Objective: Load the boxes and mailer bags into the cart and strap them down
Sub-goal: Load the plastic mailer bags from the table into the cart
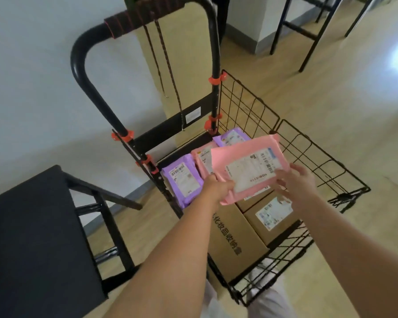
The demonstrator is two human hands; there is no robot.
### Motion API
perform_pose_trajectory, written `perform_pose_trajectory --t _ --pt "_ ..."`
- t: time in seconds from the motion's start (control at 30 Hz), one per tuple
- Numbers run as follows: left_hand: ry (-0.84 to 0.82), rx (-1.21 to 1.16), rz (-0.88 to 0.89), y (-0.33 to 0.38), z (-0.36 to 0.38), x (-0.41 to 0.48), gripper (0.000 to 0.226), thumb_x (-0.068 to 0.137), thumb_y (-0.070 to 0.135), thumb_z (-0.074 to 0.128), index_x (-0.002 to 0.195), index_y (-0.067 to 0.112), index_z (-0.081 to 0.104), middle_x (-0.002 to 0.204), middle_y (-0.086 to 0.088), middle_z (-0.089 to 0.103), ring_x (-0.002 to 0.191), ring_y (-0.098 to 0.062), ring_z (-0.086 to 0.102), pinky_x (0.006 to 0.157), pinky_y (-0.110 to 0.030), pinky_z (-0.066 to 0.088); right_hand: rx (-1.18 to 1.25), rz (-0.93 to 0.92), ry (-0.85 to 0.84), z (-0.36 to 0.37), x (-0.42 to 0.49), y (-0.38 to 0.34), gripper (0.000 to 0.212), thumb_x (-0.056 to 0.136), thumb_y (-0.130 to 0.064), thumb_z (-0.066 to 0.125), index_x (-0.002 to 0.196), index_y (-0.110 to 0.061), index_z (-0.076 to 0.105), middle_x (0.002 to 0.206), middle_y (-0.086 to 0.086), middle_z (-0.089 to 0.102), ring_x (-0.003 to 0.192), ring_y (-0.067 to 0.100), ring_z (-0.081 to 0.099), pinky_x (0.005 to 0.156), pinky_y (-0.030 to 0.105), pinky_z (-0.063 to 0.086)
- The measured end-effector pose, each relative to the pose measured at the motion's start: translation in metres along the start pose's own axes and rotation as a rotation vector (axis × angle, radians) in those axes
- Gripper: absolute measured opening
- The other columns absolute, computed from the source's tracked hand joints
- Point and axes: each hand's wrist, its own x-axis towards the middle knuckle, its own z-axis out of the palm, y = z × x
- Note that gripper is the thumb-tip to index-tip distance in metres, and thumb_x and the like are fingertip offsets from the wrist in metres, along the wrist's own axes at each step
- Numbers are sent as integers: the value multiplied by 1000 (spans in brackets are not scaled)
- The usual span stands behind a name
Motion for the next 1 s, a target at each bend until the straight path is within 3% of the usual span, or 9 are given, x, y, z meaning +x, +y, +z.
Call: perform_pose_trajectory --t 0.1,0.27,0.43,0.63,0.73,0.8,0.87,0.93,1.0 --pt "67 -3 -57 -10 24 20 49 88 9 67 132 5 47 129 -13 58 115 -31 58 97 -46 50 -261 -28 -43 -10 39 2 47 89 -10 65 134 -18 54 109 8 68 70 14 57 60 29 48" --pt "166 12 -170 -30 68 54 49 87 11 68 132 2 48 130 -18 58 116 -32 59 91 -41 50 -546 -1 -114 -28 107 8 16 87 -3 64 101 -12 63 88 9 70 60 14 58 56 26 50" --pt "277 30 -279 -46 105 90 54 82 24 75 127 3 51 122 -17 62 107 -34 63 90 -47 54 -736 28 -193 -36 163 23 18 90 -5 62 108 -8 64 86 8 68 62 10 60 50 19 49" --pt "385 72 -364 -72 126 129 29 90 25 58 111 6 62 105 -14 68 94 -33 67 82 -45 57 -867 71 -244 -28 214 53 26 90 -4 60 115 -7 62 91 7 68 61 7 59 44 16 44" --pt "446 118 -361 -89 129 146 35 94 37 52 103 6 66 102 -14 70 95 -32 68 82 -43 57 -919 111 -289 -21 228 65 20 91 -9 60 112 -9 62 87 4 67 68 13 63 65 31 60" --pt "472 111 -355 -98 128 154 36 93 38 53 97 6 69 100 -15 71 94 -32 69 80 -43 57 -950 110 -297 -14 235 71 20 91 -7 60 110 -11 63 87 3 67 76 17 68 73 39 62" --pt "486 129 -355 -103 126 159 38 93 39 52 94 5 70 98 -16 72 93 -33 69 78 -43 57 -978 85 -305 -5 241 73 26 89 -3 59 113 -12 62 87 2 65 71 15 65 53 27 58" --pt "496 141 -355 -105 125 162 39 94 38 51 90 3 70 96 -18 71 93 -35 69 77 -44 57 -1004 59 -340 1 244 75 30 89 -2 58 118 -12 60 83 -2 60 60 9 57 34 15 41" --pt "492 161 -340 -101 126 160 41 96 38 50 77 5 66 91 -21 70 90 -37 68 73 -42 56 -1027 21 -374 5 244 75 34 90 -6 59 123 -14 56 83 -7 58 59 7 53 33 16 37"
